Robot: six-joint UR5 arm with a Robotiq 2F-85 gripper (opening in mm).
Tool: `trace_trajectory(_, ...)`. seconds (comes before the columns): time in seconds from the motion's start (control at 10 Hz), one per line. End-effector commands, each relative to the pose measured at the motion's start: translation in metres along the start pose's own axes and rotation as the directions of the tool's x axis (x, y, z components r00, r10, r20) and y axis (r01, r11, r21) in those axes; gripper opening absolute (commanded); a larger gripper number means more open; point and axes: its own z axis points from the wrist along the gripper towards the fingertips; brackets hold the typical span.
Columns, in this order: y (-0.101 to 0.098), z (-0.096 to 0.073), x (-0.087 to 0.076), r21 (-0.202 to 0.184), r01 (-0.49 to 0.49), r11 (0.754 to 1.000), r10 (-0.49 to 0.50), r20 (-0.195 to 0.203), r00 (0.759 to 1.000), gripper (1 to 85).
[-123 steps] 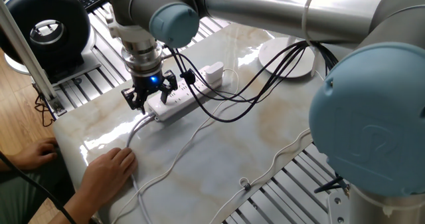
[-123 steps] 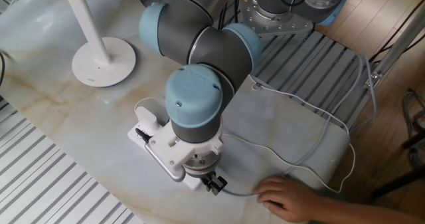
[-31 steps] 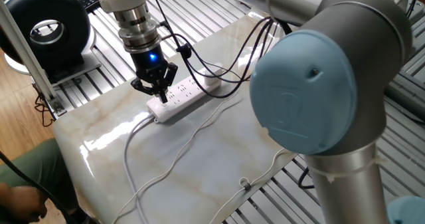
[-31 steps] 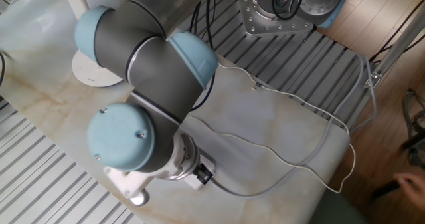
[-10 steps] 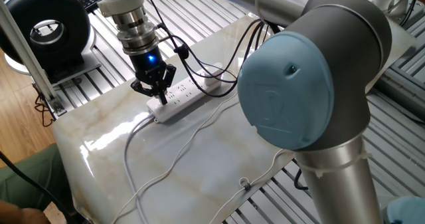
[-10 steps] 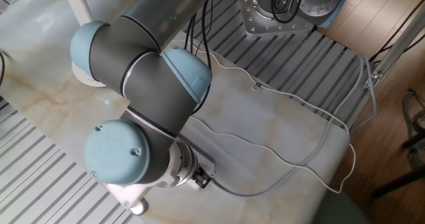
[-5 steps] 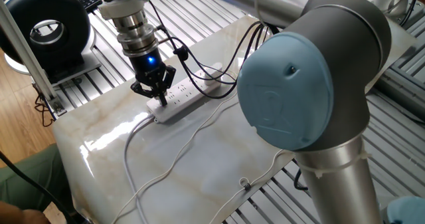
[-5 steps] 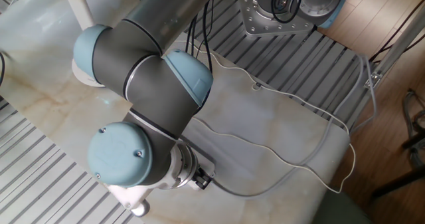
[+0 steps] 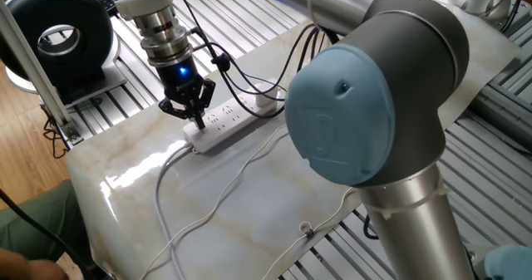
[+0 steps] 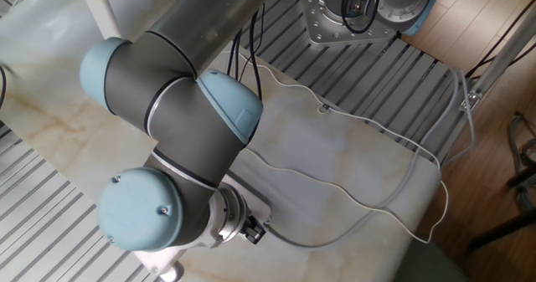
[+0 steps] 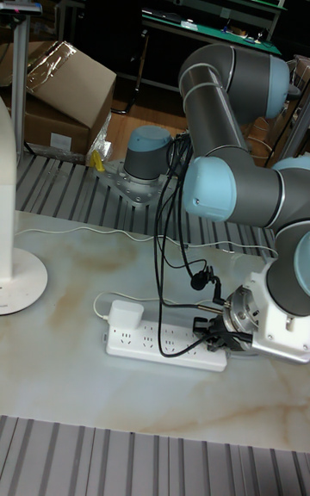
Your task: Plug in the power cord of the desk lamp, turn on the socket, and light up the desk lamp
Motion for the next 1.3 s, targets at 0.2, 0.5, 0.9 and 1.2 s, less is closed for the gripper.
trace_trajectory(0.2, -0.002, -0.004, 0.007, -0.006, 0.004, 1.0, -0.004, -0.011, 1.0, 1.0)
trace_trajectory(0.5, -0.008, 0.0, 0.007, -0.006, 0.012, 1.0, -0.012, -0.005, 1.0, 1.0)
trace_trajectory(0.9, -0.007, 0.004, 0.006, -0.005, 0.009, 1.0, -0.009, -0.001, 1.0, 1.0)
trace_trajectory(1.2, -0.004, 0.021, 0.001, -0.007, 0.01, 1.0, -0.01, 0.021, 1.0, 1.0)
